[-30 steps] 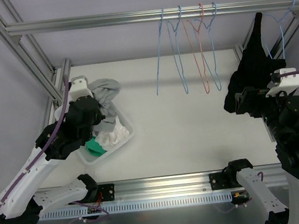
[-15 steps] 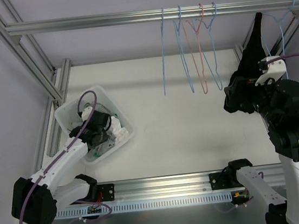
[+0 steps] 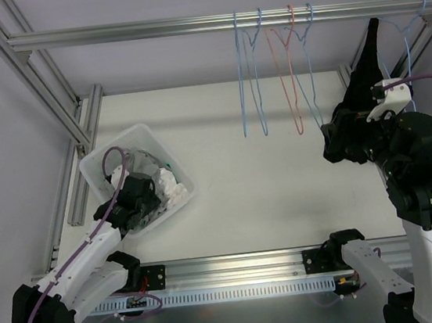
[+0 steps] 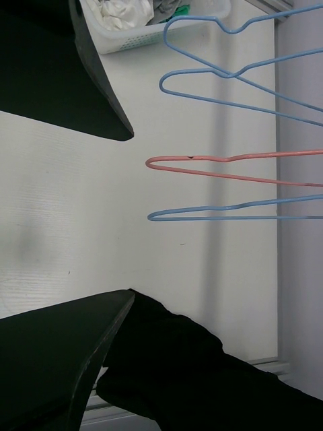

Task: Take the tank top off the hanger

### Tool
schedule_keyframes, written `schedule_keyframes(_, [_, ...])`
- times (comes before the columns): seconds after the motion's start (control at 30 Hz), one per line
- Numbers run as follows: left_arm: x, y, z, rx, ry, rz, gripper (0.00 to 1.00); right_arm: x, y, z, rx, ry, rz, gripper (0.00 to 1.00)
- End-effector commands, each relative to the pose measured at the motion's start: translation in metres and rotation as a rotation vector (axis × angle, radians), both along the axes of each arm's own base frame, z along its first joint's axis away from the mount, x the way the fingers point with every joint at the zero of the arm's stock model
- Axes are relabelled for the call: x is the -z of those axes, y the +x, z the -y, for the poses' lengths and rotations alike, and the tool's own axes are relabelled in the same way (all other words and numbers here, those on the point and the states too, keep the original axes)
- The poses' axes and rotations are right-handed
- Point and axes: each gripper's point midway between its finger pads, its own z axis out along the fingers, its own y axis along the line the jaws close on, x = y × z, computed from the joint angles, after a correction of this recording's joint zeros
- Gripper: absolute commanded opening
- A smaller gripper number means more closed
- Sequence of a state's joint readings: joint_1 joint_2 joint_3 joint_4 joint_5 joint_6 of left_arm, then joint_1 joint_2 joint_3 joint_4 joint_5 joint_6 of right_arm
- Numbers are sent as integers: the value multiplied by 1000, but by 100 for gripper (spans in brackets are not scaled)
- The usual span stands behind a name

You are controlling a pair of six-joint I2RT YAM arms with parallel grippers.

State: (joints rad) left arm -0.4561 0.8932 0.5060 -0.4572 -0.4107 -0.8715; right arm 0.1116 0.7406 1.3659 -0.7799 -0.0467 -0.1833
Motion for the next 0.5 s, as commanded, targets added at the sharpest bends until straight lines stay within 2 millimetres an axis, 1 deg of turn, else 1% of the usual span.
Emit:
schedule_keyframes(0.0, [-33, 6, 11, 46, -62, 64, 50, -22, 8, 0, 3, 2, 51, 100])
schedule_keyframes(0.03, [-42, 8, 11, 62, -60, 84, 64, -21, 11, 0, 4, 0, 42, 100])
schedule_keyframes(0.07, [-51, 8, 11, 70, -60, 100, 70, -24, 11, 1, 8, -1, 46, 99])
schedule_keyframes(0.1, [-68, 13, 13, 82, -60, 132, 94, -25, 13, 1, 8, -1, 45, 99])
schedule_keyframes(0.13, [-76, 14, 12, 85, -57, 147, 99, -24, 16, 0, 7, -2, 37, 100])
schedule_keyframes(0.17, [-85, 14, 12, 94, -57, 167, 99, -25, 17, 1, 10, -3, 34, 100])
schedule_keyframes(0.2, [-101, 16, 12, 101, -62, 191, 99, -29, 17, 1, 11, -7, 40, 99])
schedule_keyframes(0.27, [-119, 15, 14, 135, -63, 222, 99, -28, 24, 4, 25, -23, 15, 99])
schedule_keyframes(0.3, [-137, 15, 16, 176, -58, 252, 99, -35, 25, 6, 25, -42, 29, 99])
schedule_keyframes(0.33, [-146, 14, 20, 208, -63, 268, 99, -38, 28, 6, 23, -51, 30, 100])
schedule_keyframes(0.37, [-156, 14, 24, 243, -68, 282, 99, -35, 36, 7, 25, -64, 9, 100])
schedule_keyframes(0.4, [-176, 13, 33, 313, -84, 315, 99, -37, 40, 7, 24, -75, 1, 99])
schedule_keyframes(0.43, [-180, 8, 35, 343, -85, 301, 99, -48, 37, 11, 28, -94, 10, 100])
schedule_keyframes(0.47, [-185, 5, 37, 366, -86, 294, 99, -44, 49, 13, 31, -106, -28, 99])
